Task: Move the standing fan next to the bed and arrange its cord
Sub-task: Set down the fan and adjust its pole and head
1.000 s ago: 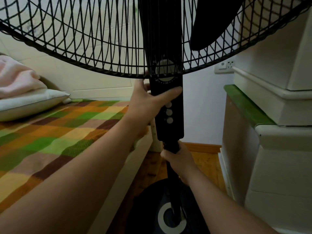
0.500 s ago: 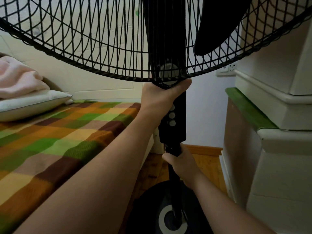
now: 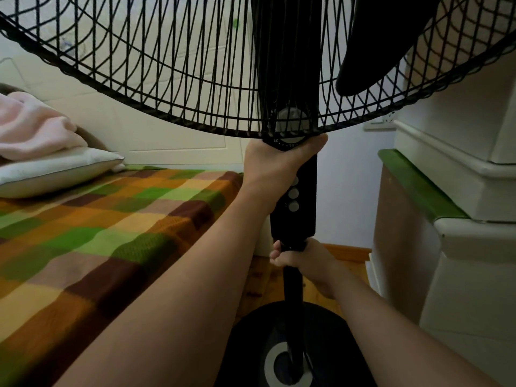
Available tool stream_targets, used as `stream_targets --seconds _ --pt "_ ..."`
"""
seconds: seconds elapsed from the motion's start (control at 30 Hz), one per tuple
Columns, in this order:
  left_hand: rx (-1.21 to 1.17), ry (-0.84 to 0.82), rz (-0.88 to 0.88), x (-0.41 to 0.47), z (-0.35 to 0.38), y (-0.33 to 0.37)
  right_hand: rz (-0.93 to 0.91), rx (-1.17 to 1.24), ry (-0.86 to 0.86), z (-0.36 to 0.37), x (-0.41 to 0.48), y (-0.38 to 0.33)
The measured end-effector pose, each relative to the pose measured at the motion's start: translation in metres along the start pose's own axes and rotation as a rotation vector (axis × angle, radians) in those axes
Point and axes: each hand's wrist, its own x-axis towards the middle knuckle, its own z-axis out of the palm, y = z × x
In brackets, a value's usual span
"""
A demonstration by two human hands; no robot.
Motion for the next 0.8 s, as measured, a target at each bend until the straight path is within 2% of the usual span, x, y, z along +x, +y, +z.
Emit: stream_targets --seconds 0.17,0.8 --pt "0.004 -0.001 0.007 -0.002 0.001 0.002 -0.016 -0.025 0.037 0.003 -0.001 0.003" --pt "-0.007 0.033 0.044 -0.003 0.003 0.002 -0.305 0.022 0.276 0.030 -0.009 0.013"
